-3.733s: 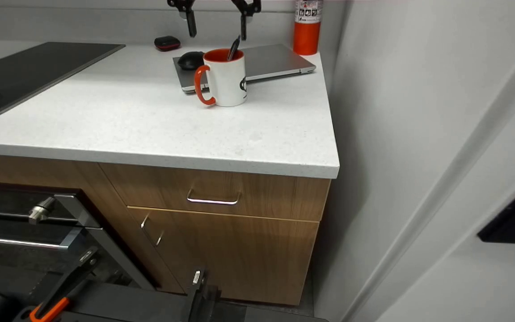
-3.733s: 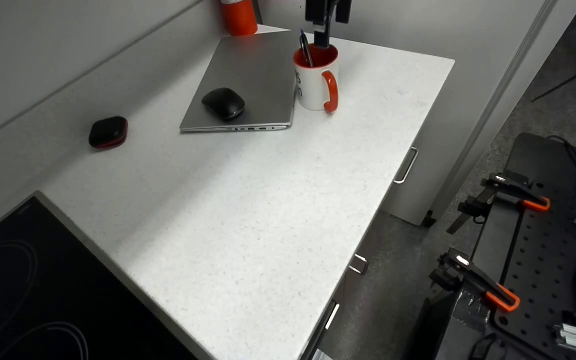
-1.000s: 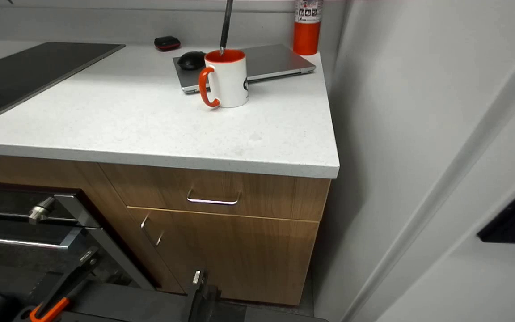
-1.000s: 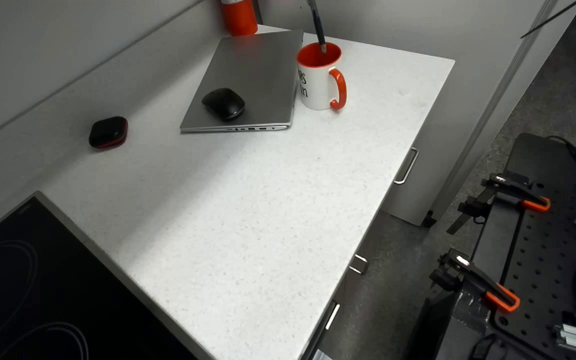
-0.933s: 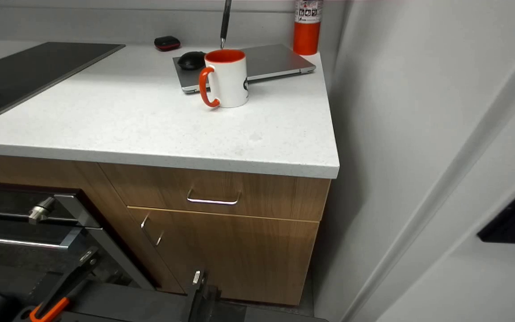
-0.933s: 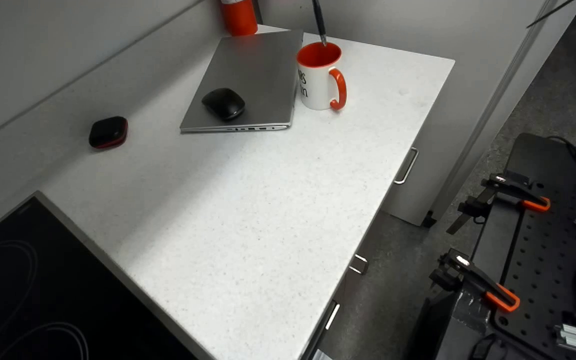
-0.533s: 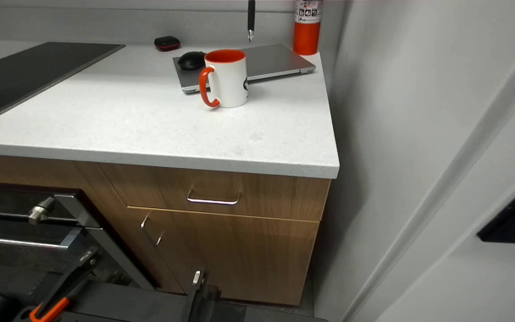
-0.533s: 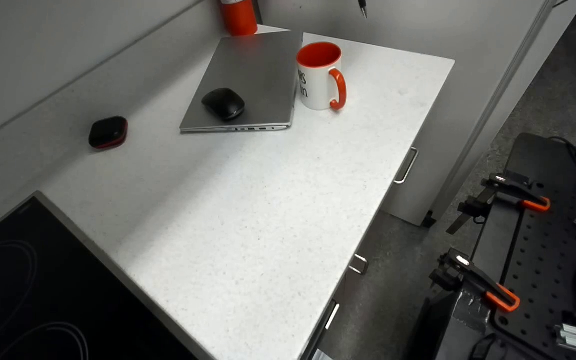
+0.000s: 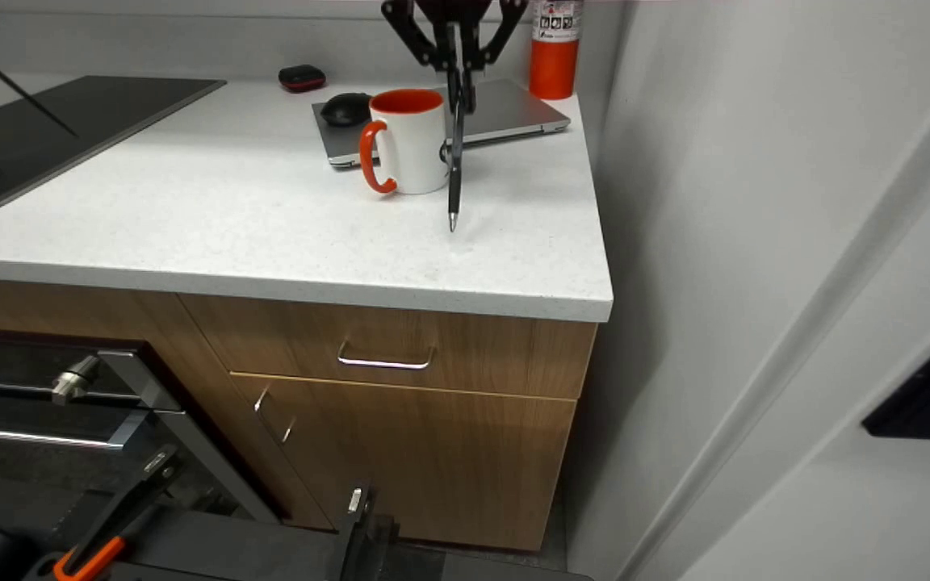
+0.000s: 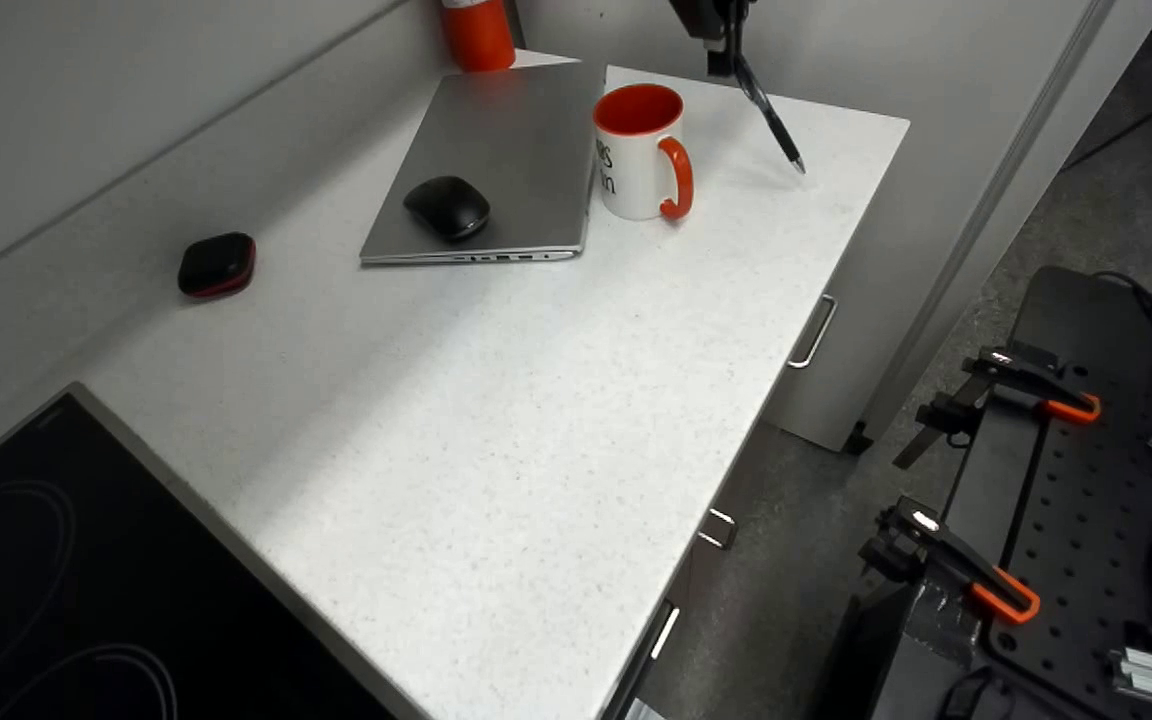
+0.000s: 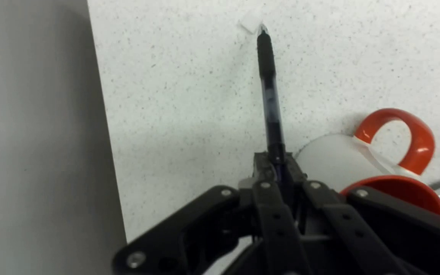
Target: Remove the pen from the mug then put it on the table
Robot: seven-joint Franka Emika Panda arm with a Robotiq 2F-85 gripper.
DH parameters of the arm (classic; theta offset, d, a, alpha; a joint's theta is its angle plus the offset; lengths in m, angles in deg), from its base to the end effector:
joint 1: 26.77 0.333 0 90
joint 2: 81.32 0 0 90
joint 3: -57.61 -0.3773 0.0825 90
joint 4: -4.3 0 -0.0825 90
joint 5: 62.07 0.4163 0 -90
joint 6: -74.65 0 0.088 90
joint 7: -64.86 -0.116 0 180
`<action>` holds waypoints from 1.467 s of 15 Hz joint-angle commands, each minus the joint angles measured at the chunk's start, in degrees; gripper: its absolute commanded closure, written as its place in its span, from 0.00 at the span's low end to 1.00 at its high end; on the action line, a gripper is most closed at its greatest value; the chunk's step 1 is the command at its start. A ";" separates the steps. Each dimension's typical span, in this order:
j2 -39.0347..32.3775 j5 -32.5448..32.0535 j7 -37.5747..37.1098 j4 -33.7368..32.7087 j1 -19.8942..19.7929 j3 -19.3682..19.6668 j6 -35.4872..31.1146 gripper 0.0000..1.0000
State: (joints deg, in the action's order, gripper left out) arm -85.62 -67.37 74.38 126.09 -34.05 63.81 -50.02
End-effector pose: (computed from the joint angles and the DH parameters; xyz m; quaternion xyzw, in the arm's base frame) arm 0.5639 -0.1387 0.4068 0.9990 -0.0077 -0.0203 0.0385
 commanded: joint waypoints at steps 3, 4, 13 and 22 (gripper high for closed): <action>-9.05 -1.37 -7.21 -3.72 0.26 0.77 -3.50 0.98; -9.82 -1.03 -7.73 -4.05 0.18 0.92 -4.23 0.98; -10.70 0.06 -10.40 -6.76 -0.38 2.07 -5.10 0.12; -10.06 0.28 -9.22 -6.50 -0.50 1.85 -4.11 0.00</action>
